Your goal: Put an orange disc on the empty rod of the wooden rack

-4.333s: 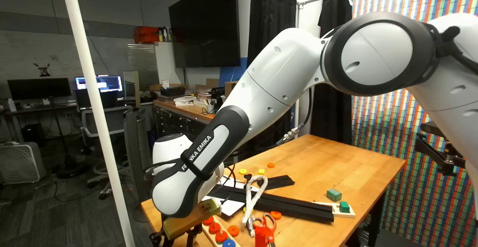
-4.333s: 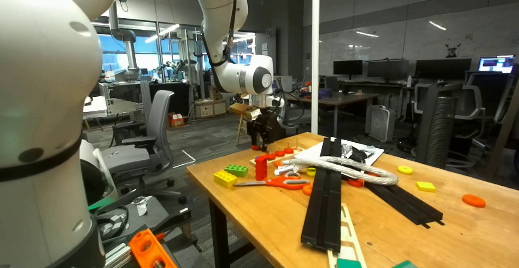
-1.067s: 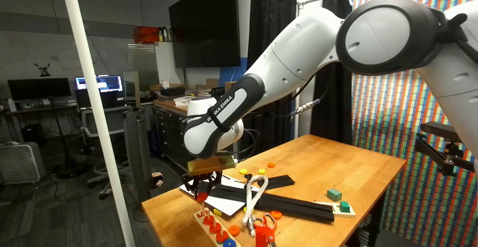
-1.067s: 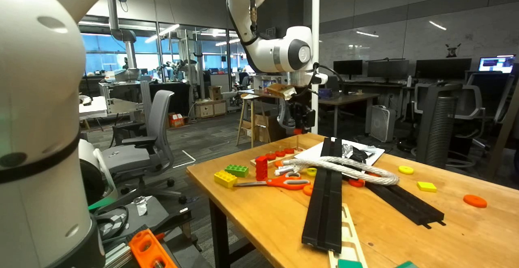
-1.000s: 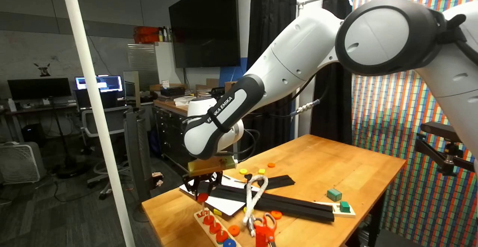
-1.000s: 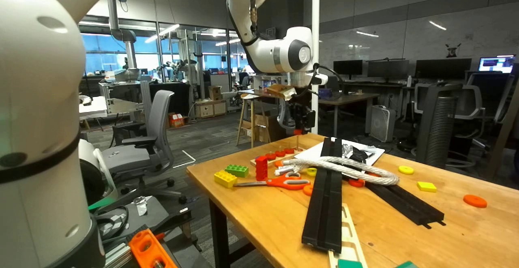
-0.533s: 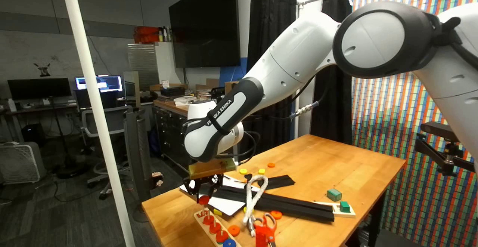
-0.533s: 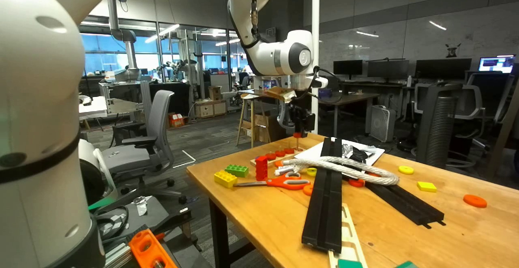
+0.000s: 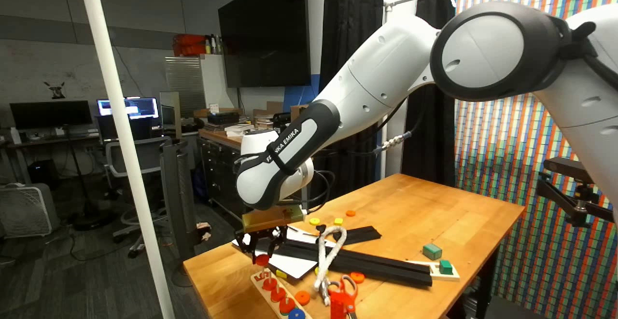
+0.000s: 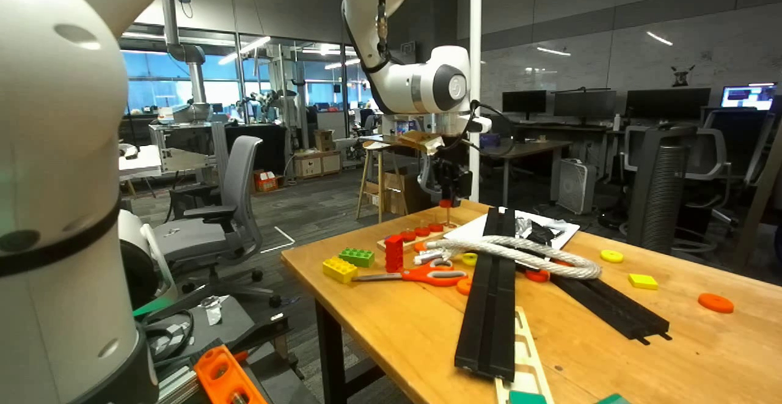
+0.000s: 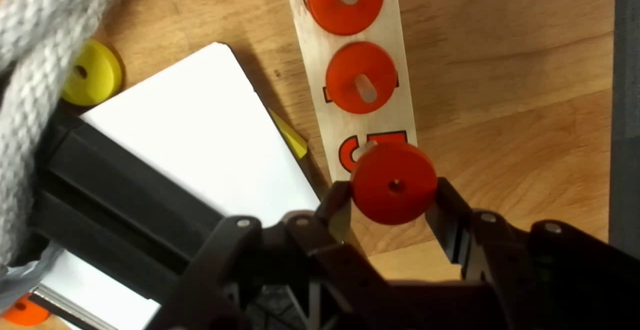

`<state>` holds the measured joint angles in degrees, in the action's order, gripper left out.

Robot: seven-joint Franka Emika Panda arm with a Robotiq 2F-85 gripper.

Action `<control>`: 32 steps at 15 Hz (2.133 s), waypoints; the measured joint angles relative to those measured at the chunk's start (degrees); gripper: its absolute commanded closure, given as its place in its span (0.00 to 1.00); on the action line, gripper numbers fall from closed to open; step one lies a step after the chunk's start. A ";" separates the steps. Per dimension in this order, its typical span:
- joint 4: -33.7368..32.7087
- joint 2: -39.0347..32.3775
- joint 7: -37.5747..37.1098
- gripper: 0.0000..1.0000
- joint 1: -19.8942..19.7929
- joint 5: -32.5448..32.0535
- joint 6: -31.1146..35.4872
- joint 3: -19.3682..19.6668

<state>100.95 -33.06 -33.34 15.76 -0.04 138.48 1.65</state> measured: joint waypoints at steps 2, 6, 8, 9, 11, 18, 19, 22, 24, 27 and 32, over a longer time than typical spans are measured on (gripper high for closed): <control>0.00 0.00 0.00 0.81 0.00 0.00 -0.02 -0.04; -0.05 -0.03 0.04 0.81 0.00 0.00 -0.10 -0.08; -0.19 -0.10 0.07 0.81 -0.01 0.05 -0.23 -0.09; -0.31 -0.16 0.10 0.81 -0.02 0.13 -0.36 -0.10; -0.67 -0.34 0.16 0.81 -0.07 0.30 -0.76 -0.11; -2.50 -1.30 0.38 0.81 -0.23 0.47 -2.07 -0.12; -2.70 -1.41 0.45 0.81 -0.29 0.49 -2.19 -0.14; -3.28 -1.75 0.60 0.81 -0.47 0.62 -2.49 -0.18; -3.59 -1.93 0.72 0.81 -0.62 0.71 -2.70 -0.23; -3.99 -2.13 0.82 0.81 -0.76 0.75 -3.01 -0.26; -4.25 -2.85 0.92 0.81 -0.97 0.89 -3.09 -0.32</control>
<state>96.70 -35.90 -32.42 14.79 0.85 135.39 1.33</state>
